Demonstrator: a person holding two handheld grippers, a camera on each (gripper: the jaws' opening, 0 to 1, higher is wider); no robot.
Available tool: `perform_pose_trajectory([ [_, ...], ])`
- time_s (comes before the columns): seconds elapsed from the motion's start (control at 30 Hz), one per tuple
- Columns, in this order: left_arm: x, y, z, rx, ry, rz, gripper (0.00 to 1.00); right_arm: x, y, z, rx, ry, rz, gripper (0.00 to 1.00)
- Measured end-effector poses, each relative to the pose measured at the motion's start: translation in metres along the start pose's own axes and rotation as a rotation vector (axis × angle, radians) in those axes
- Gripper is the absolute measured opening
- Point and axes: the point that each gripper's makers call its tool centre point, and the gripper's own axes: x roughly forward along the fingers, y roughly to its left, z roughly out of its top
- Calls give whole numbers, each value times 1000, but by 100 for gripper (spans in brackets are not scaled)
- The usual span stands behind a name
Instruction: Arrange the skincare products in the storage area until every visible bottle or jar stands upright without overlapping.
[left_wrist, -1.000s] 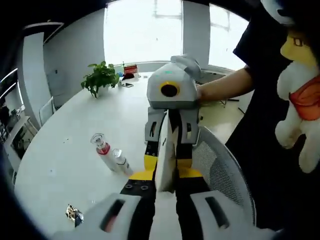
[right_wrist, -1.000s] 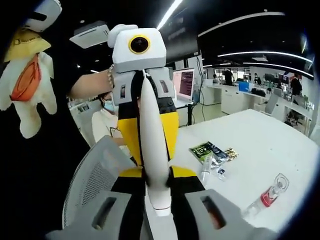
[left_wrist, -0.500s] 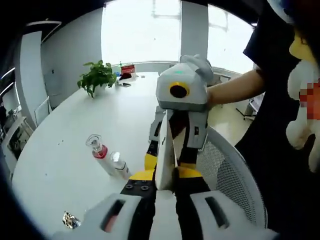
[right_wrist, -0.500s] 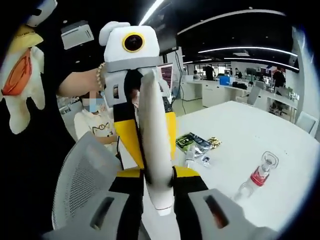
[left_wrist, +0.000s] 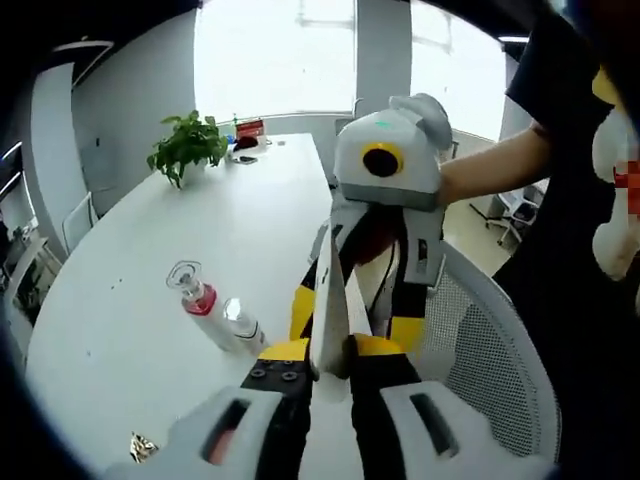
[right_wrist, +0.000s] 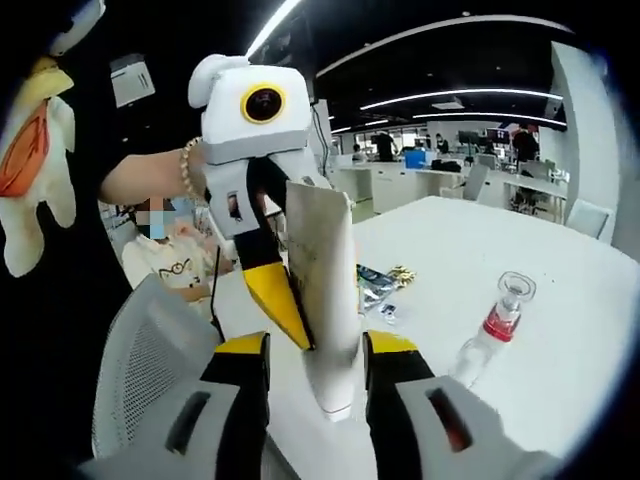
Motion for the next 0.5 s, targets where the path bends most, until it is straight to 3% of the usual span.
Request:
perform_pose_trajectory([
  [0.33,12,20,-15,-43,-35,18,13,-6,-14,-8,44,-39,-95,60],
  [0.5,20,25,-25,-42,-19,23,13,-9,-22,-10,61,-51,-150,69],
])
